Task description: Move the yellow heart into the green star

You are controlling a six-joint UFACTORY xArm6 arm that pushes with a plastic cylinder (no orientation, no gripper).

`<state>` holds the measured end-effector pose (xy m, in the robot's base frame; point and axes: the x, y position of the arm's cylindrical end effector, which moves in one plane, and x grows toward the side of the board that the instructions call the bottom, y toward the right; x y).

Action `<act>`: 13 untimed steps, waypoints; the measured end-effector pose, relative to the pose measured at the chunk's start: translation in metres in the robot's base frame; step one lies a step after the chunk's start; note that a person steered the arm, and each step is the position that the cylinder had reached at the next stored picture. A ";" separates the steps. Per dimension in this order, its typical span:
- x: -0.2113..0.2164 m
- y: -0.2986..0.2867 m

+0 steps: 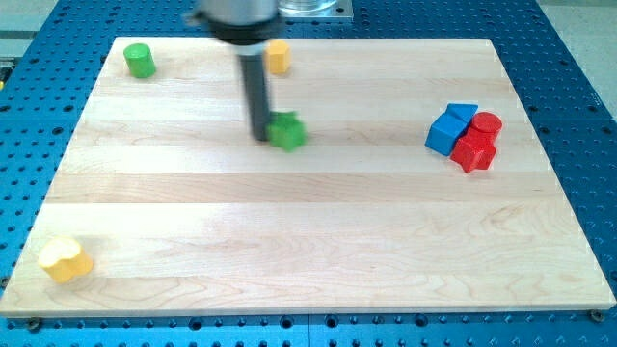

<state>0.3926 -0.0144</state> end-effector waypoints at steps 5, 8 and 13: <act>0.179 -0.014; 0.138 -0.233; 0.151 -0.111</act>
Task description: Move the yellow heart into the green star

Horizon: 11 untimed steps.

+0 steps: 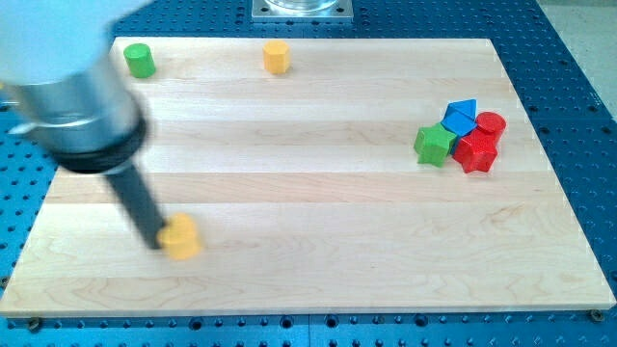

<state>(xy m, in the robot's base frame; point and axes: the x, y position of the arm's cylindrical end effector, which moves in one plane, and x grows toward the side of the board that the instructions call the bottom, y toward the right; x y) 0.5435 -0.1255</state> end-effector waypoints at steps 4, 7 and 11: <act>-0.073 0.102; -0.088 0.154; -0.058 0.209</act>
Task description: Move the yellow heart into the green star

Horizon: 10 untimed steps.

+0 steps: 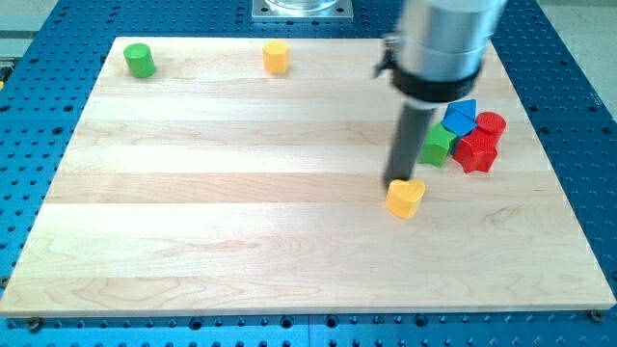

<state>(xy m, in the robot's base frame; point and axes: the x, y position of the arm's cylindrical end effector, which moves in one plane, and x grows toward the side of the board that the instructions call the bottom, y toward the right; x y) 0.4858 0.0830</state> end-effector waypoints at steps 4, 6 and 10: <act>0.077 0.108; 0.041 0.072; 0.041 -0.063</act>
<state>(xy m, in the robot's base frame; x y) 0.5267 0.0199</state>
